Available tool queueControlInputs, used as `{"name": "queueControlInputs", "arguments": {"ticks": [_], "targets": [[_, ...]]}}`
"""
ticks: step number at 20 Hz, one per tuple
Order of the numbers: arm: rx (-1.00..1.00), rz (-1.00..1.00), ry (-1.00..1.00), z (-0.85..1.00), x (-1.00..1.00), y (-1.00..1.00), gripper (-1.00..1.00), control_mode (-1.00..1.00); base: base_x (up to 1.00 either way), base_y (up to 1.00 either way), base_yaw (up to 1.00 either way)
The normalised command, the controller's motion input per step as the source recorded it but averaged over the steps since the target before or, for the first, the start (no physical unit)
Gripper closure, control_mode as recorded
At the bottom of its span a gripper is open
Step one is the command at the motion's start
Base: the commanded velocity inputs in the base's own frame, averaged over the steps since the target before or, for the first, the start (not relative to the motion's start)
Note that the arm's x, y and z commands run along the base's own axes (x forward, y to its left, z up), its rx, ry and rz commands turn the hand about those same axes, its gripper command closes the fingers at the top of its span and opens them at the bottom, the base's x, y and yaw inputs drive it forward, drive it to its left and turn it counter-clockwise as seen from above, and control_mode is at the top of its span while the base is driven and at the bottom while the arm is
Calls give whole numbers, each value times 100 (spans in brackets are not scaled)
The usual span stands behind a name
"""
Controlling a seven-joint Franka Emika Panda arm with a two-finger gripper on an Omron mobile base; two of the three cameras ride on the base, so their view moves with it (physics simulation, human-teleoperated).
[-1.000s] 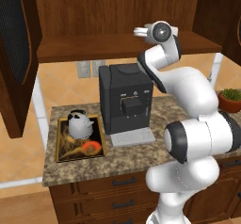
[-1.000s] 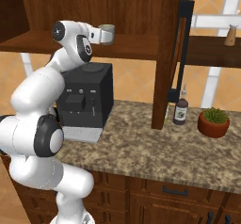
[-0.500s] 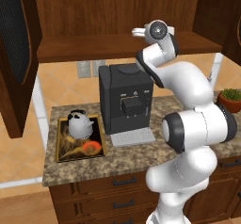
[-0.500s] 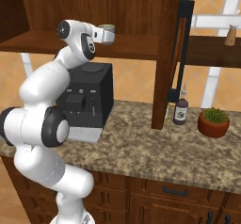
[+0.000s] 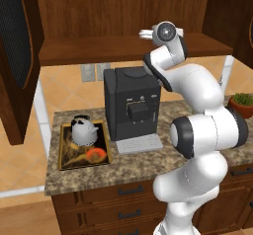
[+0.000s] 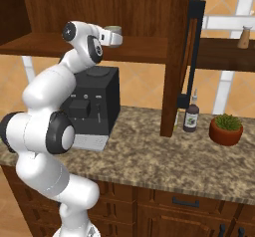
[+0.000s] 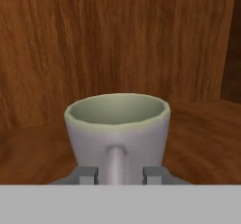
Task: Pick the kettle from the counter and place it on the tray. Then pick the mug from the cabinet and place it on the tray. Then close the cabinet doors.
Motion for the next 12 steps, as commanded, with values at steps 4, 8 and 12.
{"name": "queueControlInputs", "arguments": {"ticks": [4, 8, 12], "targets": [[0, 0, 0, 0, 0, 0, 100, -100, 0, 0, 0], [0, 0, 0, 0, 0, 0, 100, -100, 0, 0, 0], [0, 0, -1, 0, -18, 0, 100, -100, 0, 0, 0]]}}
